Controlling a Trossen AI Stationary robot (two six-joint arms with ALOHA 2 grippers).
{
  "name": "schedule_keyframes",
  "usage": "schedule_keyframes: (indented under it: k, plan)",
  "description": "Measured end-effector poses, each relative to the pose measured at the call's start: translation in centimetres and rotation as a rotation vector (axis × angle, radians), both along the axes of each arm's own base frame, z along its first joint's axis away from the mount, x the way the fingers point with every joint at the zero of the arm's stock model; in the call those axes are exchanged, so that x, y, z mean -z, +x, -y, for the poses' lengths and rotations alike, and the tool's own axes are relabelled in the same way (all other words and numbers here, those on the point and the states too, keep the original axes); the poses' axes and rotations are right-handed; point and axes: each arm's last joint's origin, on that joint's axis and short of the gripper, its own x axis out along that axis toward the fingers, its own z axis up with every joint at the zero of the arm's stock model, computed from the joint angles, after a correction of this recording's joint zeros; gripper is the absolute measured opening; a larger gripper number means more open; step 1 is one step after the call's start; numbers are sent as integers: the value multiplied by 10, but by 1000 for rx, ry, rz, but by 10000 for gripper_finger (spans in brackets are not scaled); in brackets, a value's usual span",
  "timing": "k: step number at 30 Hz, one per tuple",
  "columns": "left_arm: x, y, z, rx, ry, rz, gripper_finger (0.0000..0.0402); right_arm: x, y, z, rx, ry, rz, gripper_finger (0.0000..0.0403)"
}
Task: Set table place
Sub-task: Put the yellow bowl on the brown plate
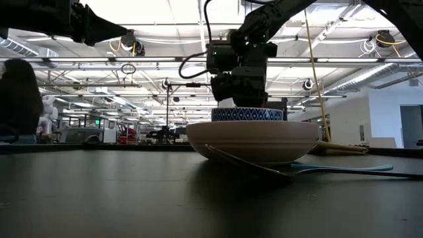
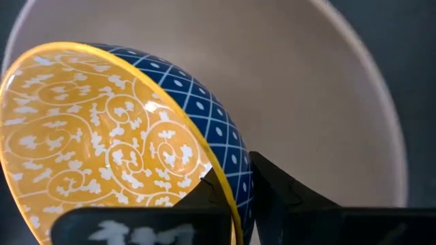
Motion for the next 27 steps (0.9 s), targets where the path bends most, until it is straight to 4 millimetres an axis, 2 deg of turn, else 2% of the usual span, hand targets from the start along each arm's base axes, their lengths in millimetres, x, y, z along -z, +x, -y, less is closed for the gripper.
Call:
schedule_keyframes:
  k: [13,27]
  plan:
    - [2,0,0,-1,22,-28,26,16,-6,-2,7,4,-9,19]
    - [2,0,0,-1,23,-29,26,17,-7,4,16,-40,-13,19]
